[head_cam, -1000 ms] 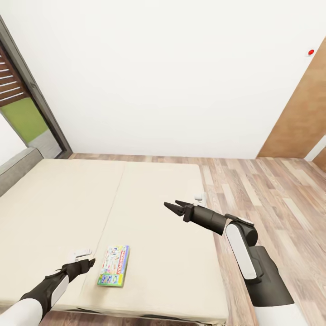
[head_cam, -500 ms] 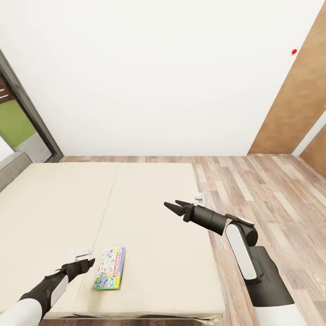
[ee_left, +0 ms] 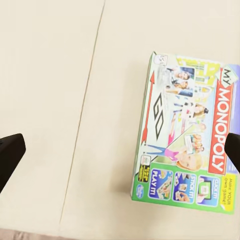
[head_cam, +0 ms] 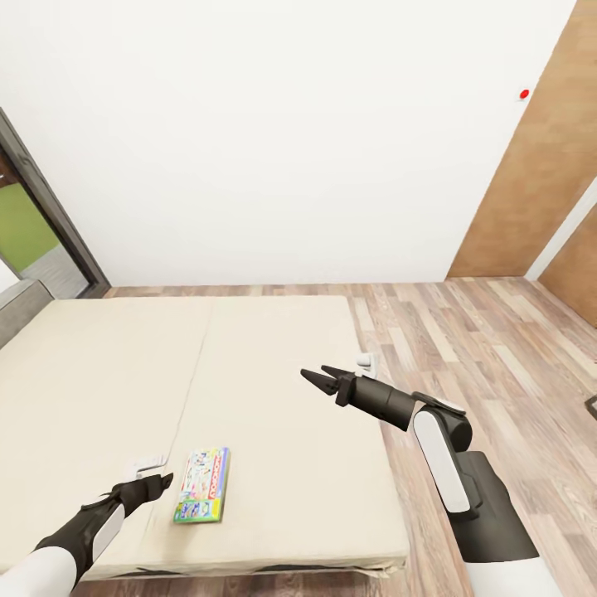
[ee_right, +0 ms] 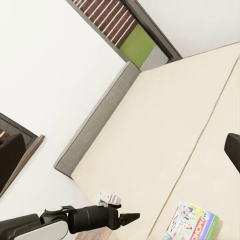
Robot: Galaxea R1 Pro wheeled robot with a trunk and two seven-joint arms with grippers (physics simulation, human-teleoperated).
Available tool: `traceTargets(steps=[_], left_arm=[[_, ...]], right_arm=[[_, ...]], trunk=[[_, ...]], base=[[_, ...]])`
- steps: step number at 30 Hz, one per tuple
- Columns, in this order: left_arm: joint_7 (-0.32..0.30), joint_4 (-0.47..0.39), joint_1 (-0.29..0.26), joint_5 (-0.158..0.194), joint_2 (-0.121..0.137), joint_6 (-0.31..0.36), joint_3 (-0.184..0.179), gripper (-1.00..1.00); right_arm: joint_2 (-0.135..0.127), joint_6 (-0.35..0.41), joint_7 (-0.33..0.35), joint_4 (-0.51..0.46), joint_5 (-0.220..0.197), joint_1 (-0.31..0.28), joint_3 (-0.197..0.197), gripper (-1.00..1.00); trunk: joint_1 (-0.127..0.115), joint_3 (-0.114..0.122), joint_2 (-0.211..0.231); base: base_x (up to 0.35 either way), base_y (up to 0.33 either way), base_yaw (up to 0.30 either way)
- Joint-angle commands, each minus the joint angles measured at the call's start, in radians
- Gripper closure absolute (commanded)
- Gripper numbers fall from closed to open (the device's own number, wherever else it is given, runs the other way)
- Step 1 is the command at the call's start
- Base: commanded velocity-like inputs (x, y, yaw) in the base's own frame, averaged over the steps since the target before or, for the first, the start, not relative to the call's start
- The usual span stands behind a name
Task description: Put all the toys in the child's room - the three board games (two on the bed and one on the table), the two jigsaw puzzles on the table, and the tennis ball on the table - inside the toy box on the table in the child's room.
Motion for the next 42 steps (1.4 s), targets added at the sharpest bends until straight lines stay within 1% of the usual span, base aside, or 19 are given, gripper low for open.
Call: traceTargets(steps=[1,36,42], left_arm=[[-0.006,-0.001,0.000,0.007,0.000,0.006,0.005,-1.00],[-0.006,-0.001,0.000,0.007,0.000,0.006,0.006,-1.00],[-0.007,-0.001,0.000,0.007,0.001,0.008,0.007,-1.00]], right_arm=[[0.001,0.006,0.000,0.000,-0.004,-0.001,-0.001,-1.00],[0.004,0.004,0.000,0.000,-0.003,-0.001,0.001,-1.00],[0.003,-0.017,0.000,-0.001,-0.004,0.007,0.001,-1.00]], trunk=[[0.000,-0.002,-0.002],[0.000,-0.002,-0.002],[0.000,-0.002,-0.002]], base=[[-0.029,0.016,-0.022],[0.016,0.031,-0.002],[0.001,0.002,0.000]])
